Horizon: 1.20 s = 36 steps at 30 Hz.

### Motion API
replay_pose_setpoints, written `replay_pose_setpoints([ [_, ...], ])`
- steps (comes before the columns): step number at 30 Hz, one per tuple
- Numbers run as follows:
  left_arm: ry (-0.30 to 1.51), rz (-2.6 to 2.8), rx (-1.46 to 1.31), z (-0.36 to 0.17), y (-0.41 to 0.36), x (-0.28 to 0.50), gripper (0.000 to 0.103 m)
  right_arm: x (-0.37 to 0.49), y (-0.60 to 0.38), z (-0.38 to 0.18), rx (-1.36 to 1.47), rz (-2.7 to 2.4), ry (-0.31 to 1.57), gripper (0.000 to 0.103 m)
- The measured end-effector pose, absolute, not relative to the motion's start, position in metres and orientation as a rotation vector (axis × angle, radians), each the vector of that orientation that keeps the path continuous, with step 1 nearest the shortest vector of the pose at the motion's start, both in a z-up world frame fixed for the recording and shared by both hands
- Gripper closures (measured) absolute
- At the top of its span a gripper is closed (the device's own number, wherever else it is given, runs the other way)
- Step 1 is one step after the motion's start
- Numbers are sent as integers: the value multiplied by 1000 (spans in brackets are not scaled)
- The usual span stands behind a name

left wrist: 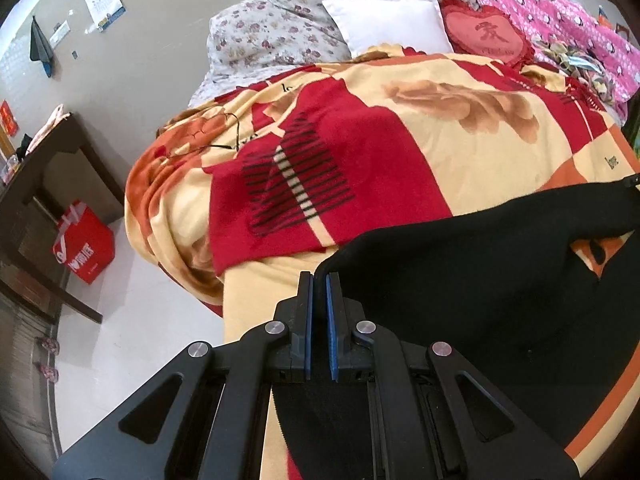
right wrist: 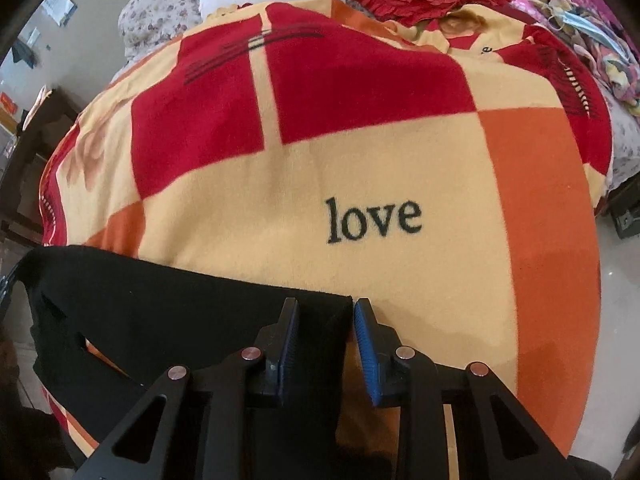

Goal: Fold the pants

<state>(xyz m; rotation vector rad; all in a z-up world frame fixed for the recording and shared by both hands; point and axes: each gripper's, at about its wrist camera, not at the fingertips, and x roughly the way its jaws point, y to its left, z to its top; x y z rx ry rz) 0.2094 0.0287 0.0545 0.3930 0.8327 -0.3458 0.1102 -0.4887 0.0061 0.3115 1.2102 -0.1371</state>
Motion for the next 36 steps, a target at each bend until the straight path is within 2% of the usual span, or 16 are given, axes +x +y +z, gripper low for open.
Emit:
replay_pose_setpoints([
  [1, 834, -345, 397, 53, 28, 210, 98, 112, -485, 8, 308, -134, 1200, 80],
  [2, 834, -340, 401, 51, 28, 210, 98, 112, -485, 8, 303, -130, 1193, 94],
  [3, 839, -334, 402, 50, 28, 211, 98, 112, -482, 8, 293, -120, 1197, 96],
  [8, 845, -348, 387, 50, 34, 212, 98, 113, -470, 27, 192, -135, 1132, 97],
  [16, 782, -283, 356, 67, 45, 222, 98, 113, -462, 84, 111, -185, 883, 98],
  [29, 704, -324, 377, 75, 57, 165, 98, 37, -434, 81, -12, -117, 833, 98],
  [36, 752, -374, 392, 68, 77, 126, 98, -10, -418, 89, -103, -49, 903, 98],
])
